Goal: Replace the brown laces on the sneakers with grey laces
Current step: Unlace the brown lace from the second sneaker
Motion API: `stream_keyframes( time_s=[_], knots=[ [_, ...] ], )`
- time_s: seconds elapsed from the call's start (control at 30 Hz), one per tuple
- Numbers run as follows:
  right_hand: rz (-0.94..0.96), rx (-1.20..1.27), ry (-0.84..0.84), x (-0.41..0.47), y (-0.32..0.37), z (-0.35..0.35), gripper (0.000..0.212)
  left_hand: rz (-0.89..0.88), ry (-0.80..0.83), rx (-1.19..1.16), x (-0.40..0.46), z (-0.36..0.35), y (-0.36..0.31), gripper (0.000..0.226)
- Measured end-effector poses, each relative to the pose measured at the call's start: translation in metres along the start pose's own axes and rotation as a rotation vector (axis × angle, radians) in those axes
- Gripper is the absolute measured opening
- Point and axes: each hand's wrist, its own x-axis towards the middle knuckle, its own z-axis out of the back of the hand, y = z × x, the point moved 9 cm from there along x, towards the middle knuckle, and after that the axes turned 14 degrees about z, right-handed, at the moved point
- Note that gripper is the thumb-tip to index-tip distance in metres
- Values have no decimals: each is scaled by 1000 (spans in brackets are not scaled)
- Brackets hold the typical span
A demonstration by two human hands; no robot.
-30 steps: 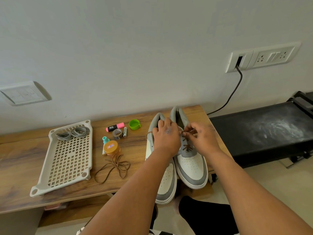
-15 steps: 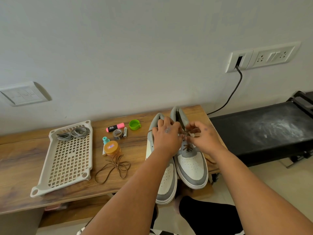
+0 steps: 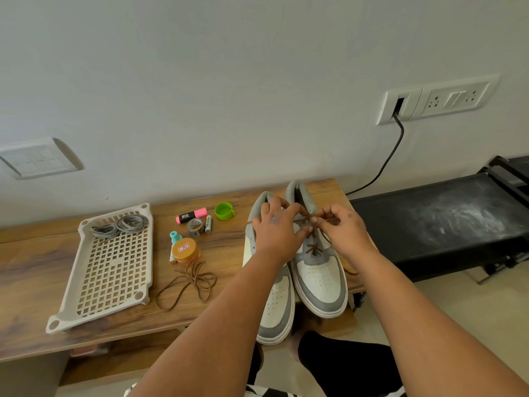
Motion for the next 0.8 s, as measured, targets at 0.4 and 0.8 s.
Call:
stream_keyframes(
  time_s=[0.4,0.8],
  knots=[
    [-168,148,-30,-1,-3,8,39,181,139,-302,11,4,12,9],
    [-110,200,-54,-3,6,-4,11,83,255,-592,6,6,-3,13]
  ],
)
